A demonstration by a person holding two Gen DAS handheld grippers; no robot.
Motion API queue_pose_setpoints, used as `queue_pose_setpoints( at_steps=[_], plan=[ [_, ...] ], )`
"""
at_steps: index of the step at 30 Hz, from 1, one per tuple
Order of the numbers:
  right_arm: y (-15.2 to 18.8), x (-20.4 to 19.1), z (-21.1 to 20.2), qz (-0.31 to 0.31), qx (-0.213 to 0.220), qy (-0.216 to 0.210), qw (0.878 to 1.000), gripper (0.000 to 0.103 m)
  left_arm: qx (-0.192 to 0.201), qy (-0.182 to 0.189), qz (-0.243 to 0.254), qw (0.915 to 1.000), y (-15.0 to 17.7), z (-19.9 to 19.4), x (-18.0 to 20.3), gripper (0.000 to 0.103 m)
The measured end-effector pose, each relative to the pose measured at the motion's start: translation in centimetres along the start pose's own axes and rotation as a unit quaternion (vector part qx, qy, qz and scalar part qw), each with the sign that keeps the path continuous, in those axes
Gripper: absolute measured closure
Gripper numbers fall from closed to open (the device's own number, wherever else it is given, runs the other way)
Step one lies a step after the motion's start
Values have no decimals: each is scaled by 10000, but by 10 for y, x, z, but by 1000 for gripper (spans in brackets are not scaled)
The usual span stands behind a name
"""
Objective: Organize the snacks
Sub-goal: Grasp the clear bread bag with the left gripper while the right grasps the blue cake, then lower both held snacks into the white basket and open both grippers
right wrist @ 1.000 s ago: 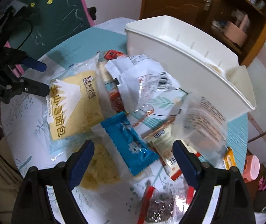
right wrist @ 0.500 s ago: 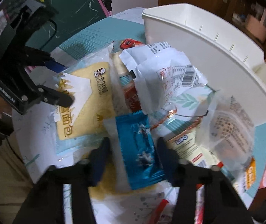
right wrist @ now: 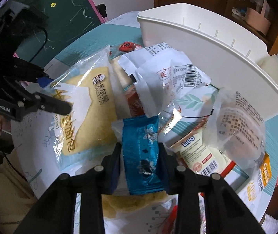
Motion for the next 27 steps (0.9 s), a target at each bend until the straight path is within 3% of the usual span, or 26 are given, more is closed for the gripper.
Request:
queue_pose_setpoints(
  at_steps=[8, 17, 23, 27],
  plan=[
    [0, 1, -18, 127, 187, 14, 9997, 69, 532, -345, 421, 9971, -8, -25, 43, 80],
    [-8, 7, -63, 378, 704, 136, 9967, 70, 1299, -841, 831, 9845, -24, -76, 73, 84],
    [-25, 6, -98, 511, 1112, 271, 9921, 70, 1930, -1050, 829, 9720, -40, -132, 76, 83],
    [-37, 12, -119, 606, 1381, 380, 9878, 70, 2441, -1200, 810, 9589, -58, -171, 82, 83]
  ],
)
Point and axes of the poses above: each gripper's, at about its wrist camera, not at the fingertips, and z roughly the way its jaws point, x to its right, y to its underside, the point moved 6 cm from there along z, roughly the way its jaws point, and after that the axes turned 8 degrees about x, right-handed, at the moved point
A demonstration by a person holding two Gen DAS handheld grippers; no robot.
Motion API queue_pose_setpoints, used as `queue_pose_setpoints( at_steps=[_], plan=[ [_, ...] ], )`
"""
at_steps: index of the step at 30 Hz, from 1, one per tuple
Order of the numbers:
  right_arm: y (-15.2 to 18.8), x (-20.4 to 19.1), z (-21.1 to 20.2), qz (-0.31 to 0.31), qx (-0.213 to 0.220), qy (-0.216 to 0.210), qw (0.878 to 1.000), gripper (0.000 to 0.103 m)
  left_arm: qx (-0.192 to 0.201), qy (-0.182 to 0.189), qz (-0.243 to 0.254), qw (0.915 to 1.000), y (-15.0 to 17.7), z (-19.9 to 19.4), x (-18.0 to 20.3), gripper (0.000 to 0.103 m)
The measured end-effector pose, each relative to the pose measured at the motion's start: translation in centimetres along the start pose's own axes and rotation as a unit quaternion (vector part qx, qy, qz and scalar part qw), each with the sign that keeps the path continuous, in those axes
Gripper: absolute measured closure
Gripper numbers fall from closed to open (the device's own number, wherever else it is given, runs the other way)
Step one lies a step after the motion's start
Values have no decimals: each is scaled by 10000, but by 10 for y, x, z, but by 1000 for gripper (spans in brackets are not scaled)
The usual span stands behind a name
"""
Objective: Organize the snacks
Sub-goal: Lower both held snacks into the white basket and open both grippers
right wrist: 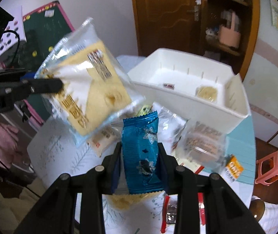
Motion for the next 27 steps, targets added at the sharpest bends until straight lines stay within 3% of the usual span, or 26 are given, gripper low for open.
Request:
queue_pose_setpoints(
  at_steps=[7, 11, 18, 27],
  plan=[
    [-48, 17, -34, 85, 568, 383, 9976, 70, 725, -310, 86, 9968, -55, -34, -8, 83],
    [-79, 27, -55, 169, 891, 598, 9941, 70, 894, -388, 69, 9952, -80, -40, -11, 83],
    [-133, 45, -74, 368, 1312, 1012, 9855, 70, 984, -536, 191, 9935, -120, -19, -5, 83],
    [-191, 79, -57, 649, 1460, 1385, 9774, 70, 1077, -609, 202, 9921, -170, 29, 4, 83]
  ],
)
Point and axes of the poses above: each gripper's, at about its wrist camera, not at the fingertips, and z roughly the way its jaws point, x to its right, y to its underside, the point moved 6 cm from there along z, roughly the way its jaws point, and after that the axes turned 8 degrees about x, right-handed, at the moved point
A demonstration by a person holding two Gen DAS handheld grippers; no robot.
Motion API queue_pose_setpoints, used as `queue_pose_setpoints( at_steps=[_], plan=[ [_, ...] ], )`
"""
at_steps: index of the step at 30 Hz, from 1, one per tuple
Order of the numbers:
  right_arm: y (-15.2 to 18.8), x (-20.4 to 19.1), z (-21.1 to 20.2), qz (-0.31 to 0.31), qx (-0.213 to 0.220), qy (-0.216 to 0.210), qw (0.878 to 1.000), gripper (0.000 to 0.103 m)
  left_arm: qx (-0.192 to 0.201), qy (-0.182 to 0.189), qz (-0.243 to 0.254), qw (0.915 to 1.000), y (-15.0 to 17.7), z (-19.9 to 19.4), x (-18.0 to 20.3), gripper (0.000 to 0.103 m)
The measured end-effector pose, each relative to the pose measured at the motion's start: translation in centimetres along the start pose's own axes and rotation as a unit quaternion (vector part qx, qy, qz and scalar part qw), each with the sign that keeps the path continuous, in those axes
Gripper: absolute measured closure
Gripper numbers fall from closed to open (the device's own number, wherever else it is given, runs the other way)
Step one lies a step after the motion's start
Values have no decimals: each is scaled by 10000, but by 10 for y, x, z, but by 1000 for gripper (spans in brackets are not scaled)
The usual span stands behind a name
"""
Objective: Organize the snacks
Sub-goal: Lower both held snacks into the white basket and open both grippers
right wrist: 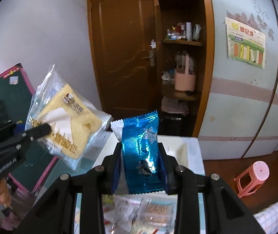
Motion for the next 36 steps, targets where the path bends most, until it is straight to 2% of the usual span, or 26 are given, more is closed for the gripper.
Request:
queue_pose_setpoints(
  at_steps=[7, 13, 18, 24, 29, 33, 34, 36],
  plan=[
    [-27, 21, 43, 345, -29, 265, 9990, 69, -129, -122, 3, 9998, -11, 52, 10, 83],
    [-27, 36, 70, 544, -219, 384, 9975, 69, -394, -128, -99, 9991, -8, 91, 10, 83],
    [-12, 43, 87, 662, -486, 327, 9961, 69, -667, -79, -148, 9976, 2, 114, 11, 83],
    [19, 46, 125, 752, -1121, 166, 9907, 69, -1127, 45, 17, 9936, 25, 148, 23, 83],
    [47, 47, 163, 745, -1586, 269, 9842, 69, -1436, 71, 81, 9896, 41, 178, 31, 83],
    [58, 48, 184, 722, -1759, 365, 9811, 68, -1595, -14, 108, 9871, 54, 197, 30, 82],
    [60, 50, 187, 724, -1762, 404, 9809, 68, -1600, -48, 139, 9870, 57, 198, 29, 80],
    [62, 52, 194, 763, -1819, 445, 9794, 66, -1574, -148, 207, 9872, 58, 204, 28, 65]
  ],
)
Point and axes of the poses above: each gripper's, at about its wrist camera, not at the fingertips, and z roughly the way its jaws point, x to its right, y to its underside, the point moved 6 cm from there along z, roughly the way its jaws point, and after that the axes turned 8 degrees about x, right-handed, at the moved point
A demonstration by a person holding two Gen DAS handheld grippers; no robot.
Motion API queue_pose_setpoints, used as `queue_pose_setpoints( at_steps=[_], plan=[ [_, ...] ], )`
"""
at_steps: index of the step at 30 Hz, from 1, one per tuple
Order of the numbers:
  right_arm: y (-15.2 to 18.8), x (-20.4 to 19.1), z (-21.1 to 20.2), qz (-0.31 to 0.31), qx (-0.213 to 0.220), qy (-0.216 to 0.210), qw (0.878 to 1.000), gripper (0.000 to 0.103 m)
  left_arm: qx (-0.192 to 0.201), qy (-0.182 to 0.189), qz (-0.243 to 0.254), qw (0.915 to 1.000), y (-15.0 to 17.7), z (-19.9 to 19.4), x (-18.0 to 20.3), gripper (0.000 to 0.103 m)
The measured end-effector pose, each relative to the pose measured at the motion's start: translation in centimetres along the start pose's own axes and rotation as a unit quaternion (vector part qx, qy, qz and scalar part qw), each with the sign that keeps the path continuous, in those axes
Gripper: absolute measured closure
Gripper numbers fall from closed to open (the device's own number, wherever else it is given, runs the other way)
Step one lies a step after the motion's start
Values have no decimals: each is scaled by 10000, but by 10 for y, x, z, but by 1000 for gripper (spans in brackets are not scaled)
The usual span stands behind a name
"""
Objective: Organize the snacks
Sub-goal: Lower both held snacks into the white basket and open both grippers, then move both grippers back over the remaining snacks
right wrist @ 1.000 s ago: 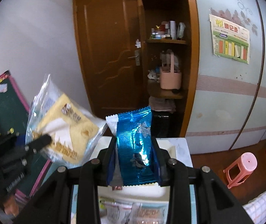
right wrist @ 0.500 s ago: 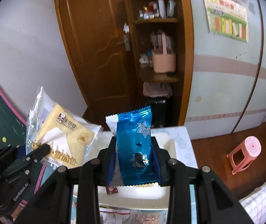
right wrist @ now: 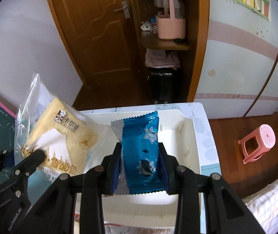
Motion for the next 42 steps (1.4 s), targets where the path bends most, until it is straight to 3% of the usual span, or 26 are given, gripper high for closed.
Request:
queue_pose_setpoints(
  at_steps=[1, 2, 4, 8, 15, 17, 24, 42],
  plan=[
    [0, 1, 4, 41, -32, 14, 10000, 64, 41, -13, -10, 10000, -1, 0, -1, 47],
    [-1, 3, 7, 82, -59, 13, 9999, 60, 77, -39, -47, 10000, -2, 0, -3, 22],
    [0, 5, 11, 130, -123, 67, 9998, 56, 239, -88, -156, 9996, -4, -4, -8, 7],
    [2, 7, 17, 104, -235, 109, 9996, 52, 235, 70, -248, 9994, -4, -7, -10, 7],
    [7, 5, 16, 160, -319, -155, 9992, 49, 156, -46, -192, 9997, 3, -12, -12, 7],
    [7, 6, 14, 206, -325, -151, 9991, 43, 139, -66, -202, 9997, 4, -13, -13, 7],
    [9, 8, -1, 259, -272, -111, 9992, 43, 103, -71, -256, 9996, 10, -31, -15, 7],
    [38, -5, -132, -314, 491, 162, 9982, 43, 575, -102, 155, 9982, 31, -149, 9, 7]
  ],
)
Point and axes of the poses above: each gripper's, at about its wrist camera, not at the fingertips, and z roughly the way its jaws point, x to its right, y to its underside, the point moved 6 cm from there along z, roughly the way its jaws point, and after that the axes turned 8 degrees about x, right-handed, at the moved point
